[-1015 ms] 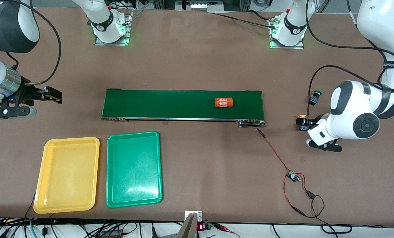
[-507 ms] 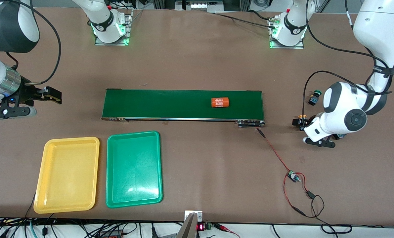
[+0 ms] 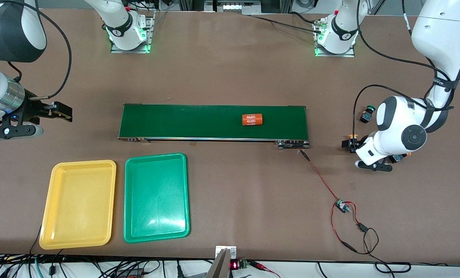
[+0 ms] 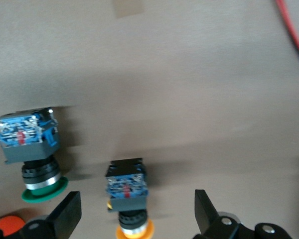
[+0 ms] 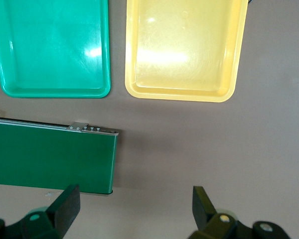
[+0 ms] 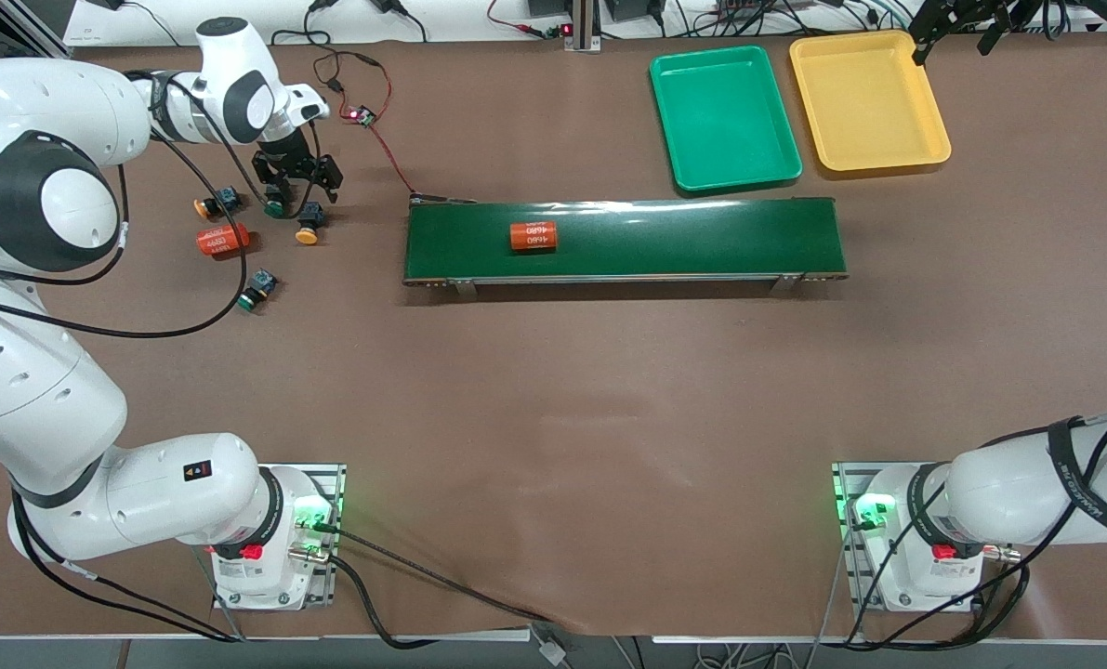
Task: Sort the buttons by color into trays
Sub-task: 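Grasp an orange-capped push button with the left gripper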
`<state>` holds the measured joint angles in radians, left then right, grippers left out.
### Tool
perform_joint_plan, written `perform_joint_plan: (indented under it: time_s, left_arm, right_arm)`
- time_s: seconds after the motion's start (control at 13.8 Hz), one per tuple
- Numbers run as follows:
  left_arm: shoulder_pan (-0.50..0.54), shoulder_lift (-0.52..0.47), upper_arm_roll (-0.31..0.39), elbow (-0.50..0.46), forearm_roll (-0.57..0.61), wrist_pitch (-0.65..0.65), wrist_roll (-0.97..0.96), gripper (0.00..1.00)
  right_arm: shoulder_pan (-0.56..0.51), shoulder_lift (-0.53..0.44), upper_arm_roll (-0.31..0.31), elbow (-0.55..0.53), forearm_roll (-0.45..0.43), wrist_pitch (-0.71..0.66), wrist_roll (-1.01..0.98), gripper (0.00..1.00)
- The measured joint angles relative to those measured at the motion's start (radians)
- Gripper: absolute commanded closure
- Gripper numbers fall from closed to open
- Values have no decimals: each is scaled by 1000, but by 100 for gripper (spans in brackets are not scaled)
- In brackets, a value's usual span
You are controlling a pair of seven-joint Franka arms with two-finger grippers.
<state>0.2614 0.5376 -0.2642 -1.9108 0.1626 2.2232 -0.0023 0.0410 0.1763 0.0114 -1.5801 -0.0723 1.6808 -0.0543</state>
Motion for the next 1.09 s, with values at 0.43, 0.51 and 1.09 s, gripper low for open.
perform_joint_plan:
  time_s: [0.43, 0.51, 1.09]
  left_arm:
    - [26, 29, 13, -49, 0, 50, 0, 0]
    - [29, 32, 13, -78, -2, 80, -1, 1]
    - [8, -3, -2, -129, -4, 114, -9, 91]
  right_arm:
    - [0, 0, 0, 0, 0, 4, 0, 0]
    - [0, 0, 0, 0, 0, 4, 0, 0]
    - [3, 13, 0, 0, 0, 10, 0, 0]
